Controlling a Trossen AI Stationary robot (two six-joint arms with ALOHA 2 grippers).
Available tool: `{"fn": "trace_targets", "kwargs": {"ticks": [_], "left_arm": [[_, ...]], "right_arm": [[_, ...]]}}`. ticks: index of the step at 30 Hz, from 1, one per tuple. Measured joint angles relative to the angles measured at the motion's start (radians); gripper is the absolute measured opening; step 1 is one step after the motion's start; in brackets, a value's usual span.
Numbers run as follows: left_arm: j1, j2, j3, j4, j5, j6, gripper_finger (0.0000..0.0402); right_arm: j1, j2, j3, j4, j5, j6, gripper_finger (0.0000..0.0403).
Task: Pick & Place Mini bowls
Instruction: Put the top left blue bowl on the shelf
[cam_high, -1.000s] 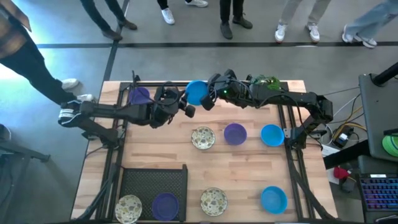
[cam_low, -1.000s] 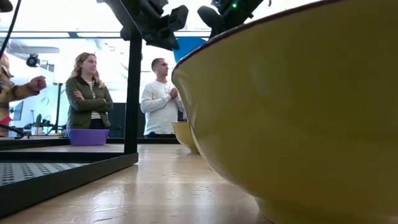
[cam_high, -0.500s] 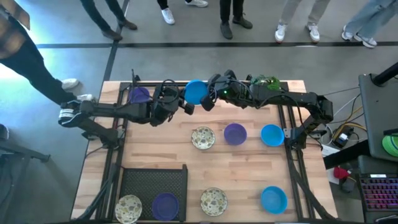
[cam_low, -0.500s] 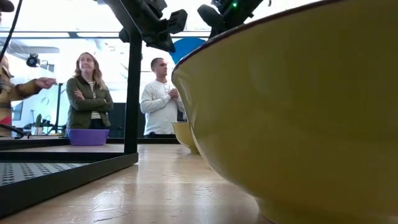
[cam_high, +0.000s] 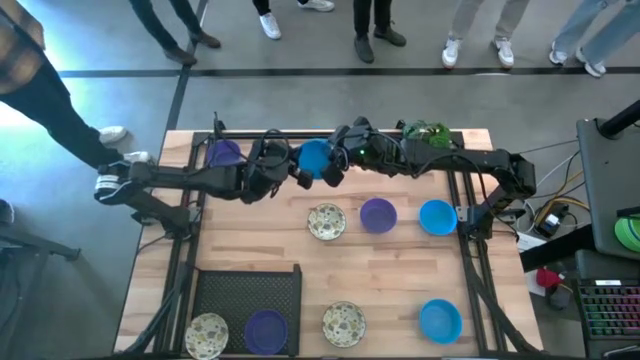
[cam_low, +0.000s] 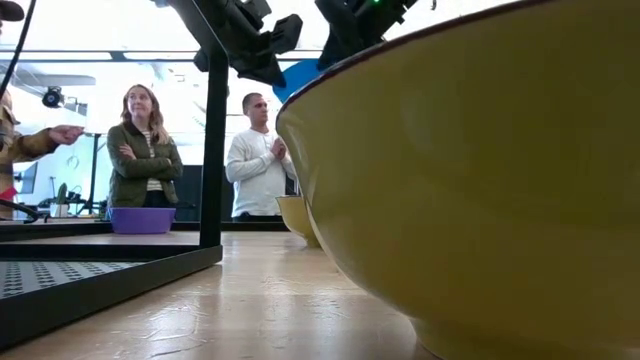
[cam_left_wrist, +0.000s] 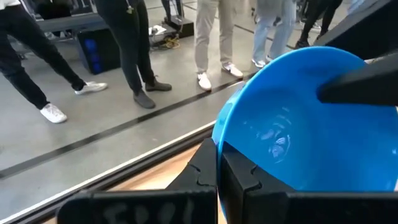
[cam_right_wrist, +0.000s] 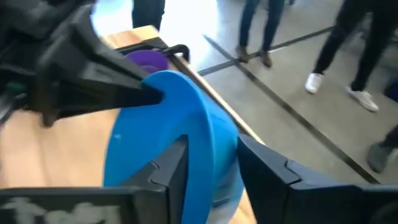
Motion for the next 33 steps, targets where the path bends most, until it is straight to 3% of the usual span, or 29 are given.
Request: {"fn": "trace_targets", "kwargs": {"ticks": [8, 13, 18, 22, 27, 33], "left_arm": [[0.006, -0.05, 0.0, -0.115, -0.018, -0.03, 0.0001], [0.008, -0.094, 0.0, -0.26, 0.046, -0.048, 0.0001], [0.008, -0.156, 0.0, -0.432, 0.17, -0.098, 0.0001], [0.008, -0.211, 0.0, -0.581, 0.333, -0.117, 0.0001], [0.006, -0.258, 0.0, -0.757, 0.541, -0.132, 0.0001], [-0.024, -0.266, 0.0, -0.914, 0.715, -0.11, 0.0]], "right_arm": [[0.033, -0.037, 0.0, -0.006, -0.006, -0.004, 0.0185], [0.038, -0.083, 0.0, -0.015, -0.029, 0.0, 0.0192], [0.039, -0.134, 0.0, -0.015, -0.128, 0.0, 0.0192], [0.04, -0.167, 0.0, -0.02, -0.189, 0.0, 0.0192], [0.041, -0.199, 0.0, -0.038, -0.207, 0.0, 0.0192], [0.041, -0.215, 0.0, -0.068, -0.232, -0.016, 0.0192]]}}
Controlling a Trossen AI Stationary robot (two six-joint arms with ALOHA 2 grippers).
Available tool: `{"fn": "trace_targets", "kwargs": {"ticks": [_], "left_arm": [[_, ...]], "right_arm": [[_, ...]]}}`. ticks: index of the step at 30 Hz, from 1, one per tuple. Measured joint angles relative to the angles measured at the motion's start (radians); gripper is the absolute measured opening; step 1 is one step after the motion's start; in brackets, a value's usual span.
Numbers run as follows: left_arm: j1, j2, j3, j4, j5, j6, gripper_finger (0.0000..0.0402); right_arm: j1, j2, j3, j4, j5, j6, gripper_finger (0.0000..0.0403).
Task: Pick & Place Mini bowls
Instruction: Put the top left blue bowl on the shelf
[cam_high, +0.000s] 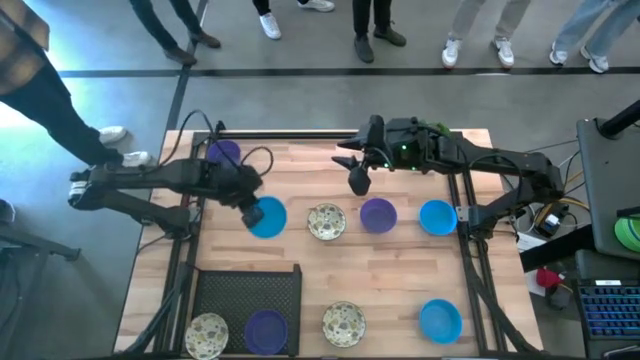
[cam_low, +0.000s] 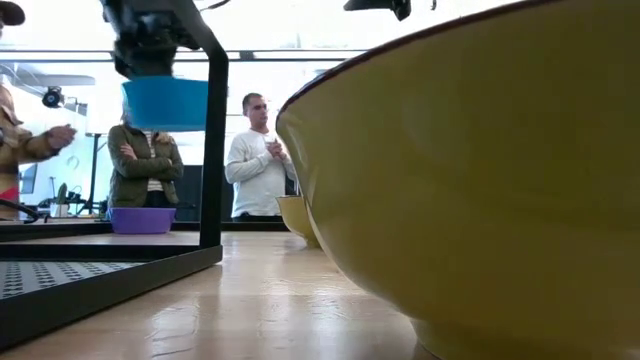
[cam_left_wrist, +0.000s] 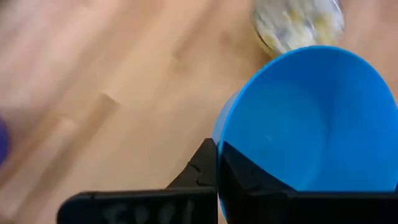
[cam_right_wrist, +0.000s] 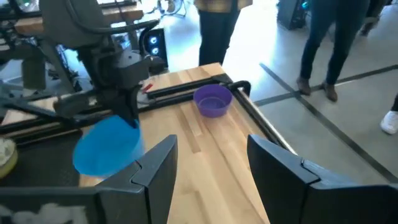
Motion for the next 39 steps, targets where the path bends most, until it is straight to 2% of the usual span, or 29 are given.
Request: {"fn": "trace_targets", "kwargs": {"ticks": [3, 9, 16, 21, 28, 35, 39], "left_arm": [[-0.032, 0.0, -0.014, -0.008, 0.106, 0.029, 0.0], [-0.143, 0.008, -0.052, -0.014, 0.243, 0.027, 0.0], [-0.304, 0.031, -0.131, 0.022, 0.266, -0.057, 0.0], [-0.385, 0.049, -0.188, 0.115, 0.266, -0.134, 0.0], [-0.457, 0.068, -0.262, 0.193, 0.264, -0.188, 0.0], [-0.469, 0.083, -0.343, 0.318, 0.263, -0.21, 0.0], [-0.476, 0.089, -0.368, 0.333, 0.265, -0.209, 0.0]], "right_arm": [[0.0, -0.001, 0.0, -0.031, -0.071, -0.018, 0.0191], [0.0, -0.001, 0.0, -0.083, -0.215, -0.047, 0.0191], [0.0, -0.001, 0.0, -0.083, -0.367, -0.122, 0.0192], [0.0, -0.002, 0.0, -0.101, -0.477, -0.16, 0.0192], [0.0, -0.002, 0.0, -0.104, -0.487, -0.138, 0.0192], [0.0, -0.002, 0.0, -0.104, -0.487, -0.137, 0.0192], [0.0, -0.002, 0.0, -0.104, -0.487, -0.136, 0.0192]]}}
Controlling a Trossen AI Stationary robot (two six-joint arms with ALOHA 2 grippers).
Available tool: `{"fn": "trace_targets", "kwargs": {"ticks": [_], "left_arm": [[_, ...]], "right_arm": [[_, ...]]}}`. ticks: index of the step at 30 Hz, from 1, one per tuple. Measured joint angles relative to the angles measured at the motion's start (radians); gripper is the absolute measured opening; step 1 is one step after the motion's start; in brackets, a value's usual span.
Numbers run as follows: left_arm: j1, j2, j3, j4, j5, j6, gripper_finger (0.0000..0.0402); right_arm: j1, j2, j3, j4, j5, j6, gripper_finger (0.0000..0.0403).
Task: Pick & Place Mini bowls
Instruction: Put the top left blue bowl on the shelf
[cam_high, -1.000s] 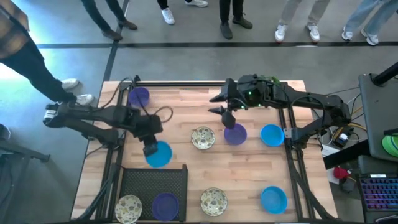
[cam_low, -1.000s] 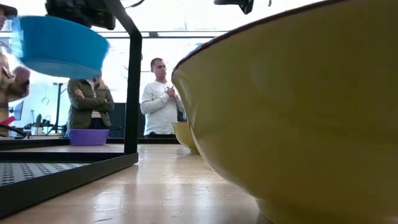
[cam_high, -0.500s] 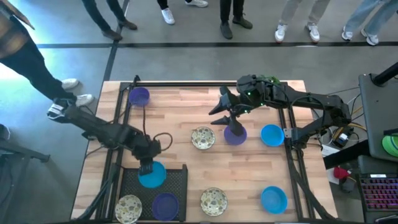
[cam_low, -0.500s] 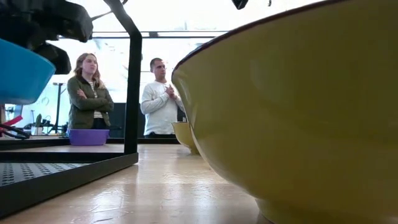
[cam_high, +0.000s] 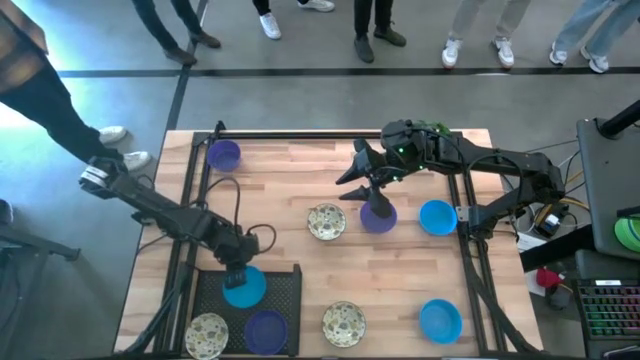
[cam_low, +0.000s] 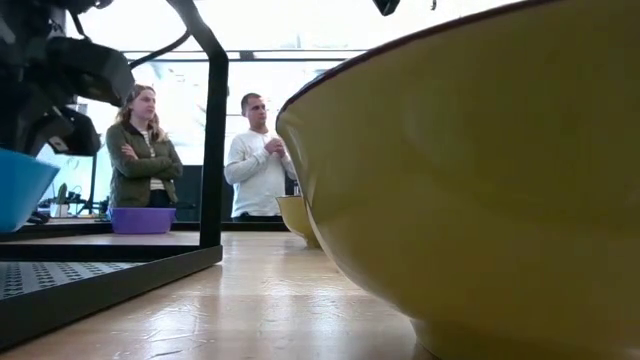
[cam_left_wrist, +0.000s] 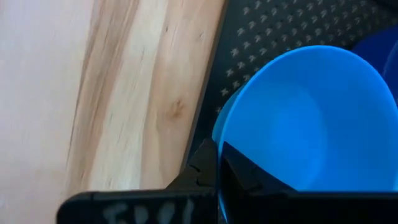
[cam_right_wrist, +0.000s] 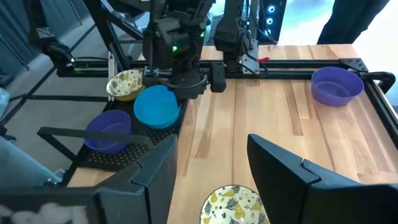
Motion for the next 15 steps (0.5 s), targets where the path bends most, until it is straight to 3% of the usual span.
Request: {"fn": "trace_targets", "kwargs": {"ticks": [15], "left_arm": [[-0.042, 0.061, -0.04, 0.086, 0.026, 0.059, 0.0]], "right_arm": [[0.0, 0.0, 0.0, 0.0, 0.001, 0.002, 0.0192]]}}
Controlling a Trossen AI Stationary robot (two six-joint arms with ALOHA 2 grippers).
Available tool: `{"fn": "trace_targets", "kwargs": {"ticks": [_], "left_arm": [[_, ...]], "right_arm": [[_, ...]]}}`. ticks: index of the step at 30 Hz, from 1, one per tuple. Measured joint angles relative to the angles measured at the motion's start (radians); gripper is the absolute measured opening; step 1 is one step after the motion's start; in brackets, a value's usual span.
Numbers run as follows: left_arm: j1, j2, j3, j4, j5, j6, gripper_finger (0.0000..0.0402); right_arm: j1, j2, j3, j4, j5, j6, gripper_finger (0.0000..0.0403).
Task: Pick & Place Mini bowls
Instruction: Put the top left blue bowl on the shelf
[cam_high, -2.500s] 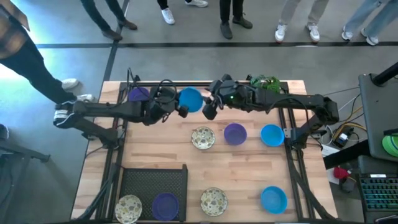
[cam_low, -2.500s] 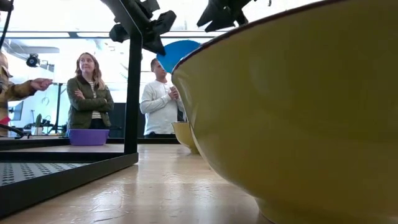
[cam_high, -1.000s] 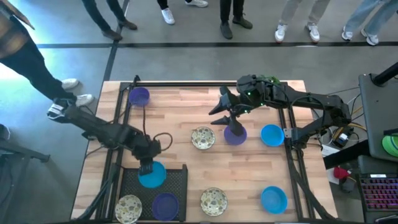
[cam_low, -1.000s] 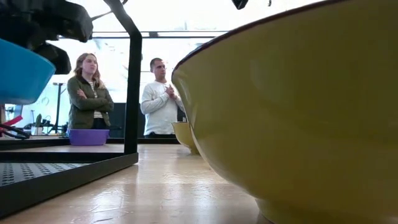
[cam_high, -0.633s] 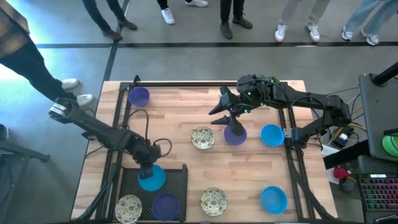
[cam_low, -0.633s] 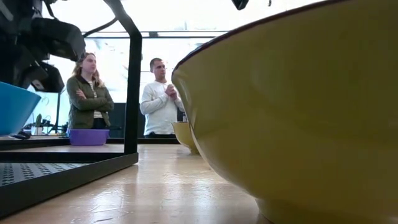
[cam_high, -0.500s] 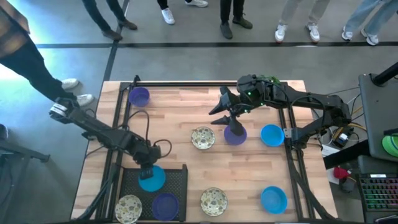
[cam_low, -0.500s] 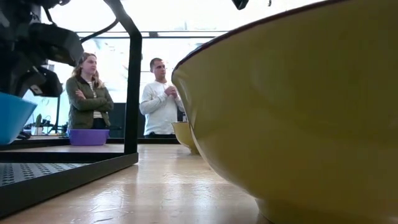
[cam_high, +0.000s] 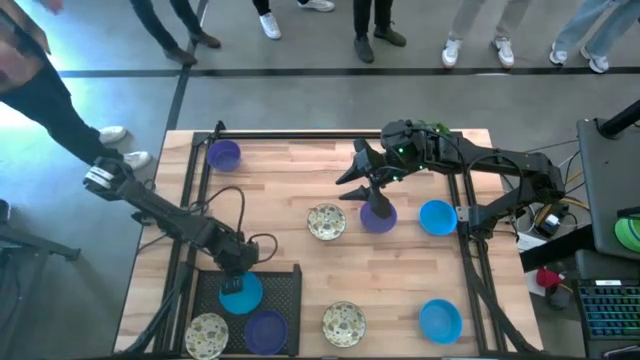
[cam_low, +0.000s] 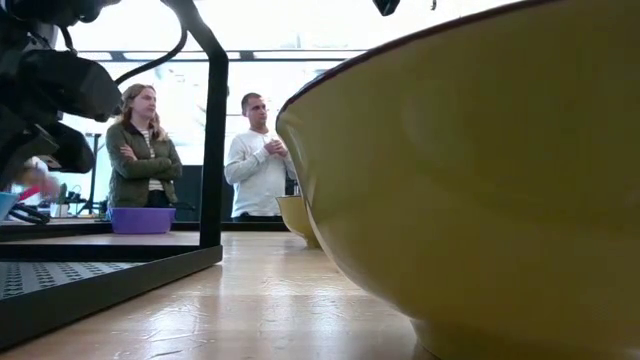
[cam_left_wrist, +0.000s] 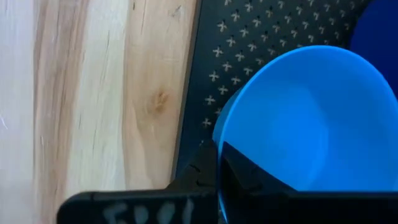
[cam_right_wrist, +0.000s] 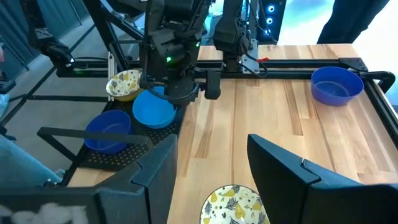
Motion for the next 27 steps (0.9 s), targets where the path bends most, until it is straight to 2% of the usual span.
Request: {"fn": "trace_targets", "kwargs": {"ticks": [8, 21, 27], "left_arm": [[-0.001, 0.018, 0.0, 0.004, -0.002, 0.05, 0.0], [-0.002, 0.017, 0.004, 0.01, 0.002, 0.037, 0.0001], [-0.002, 0.018, 0.004, 0.01, 0.012, -0.017, 0.0032]], "right_arm": [[0.0, 0.0, 0.0, 0.001, 0.002, 0.0, 0.0192], [0.0, 0.0, 0.0, 0.001, 0.002, 0.0, 0.0192], [0.0, 0.0, 0.0, 0.001, 0.002, 0.0, 0.0192]]}}
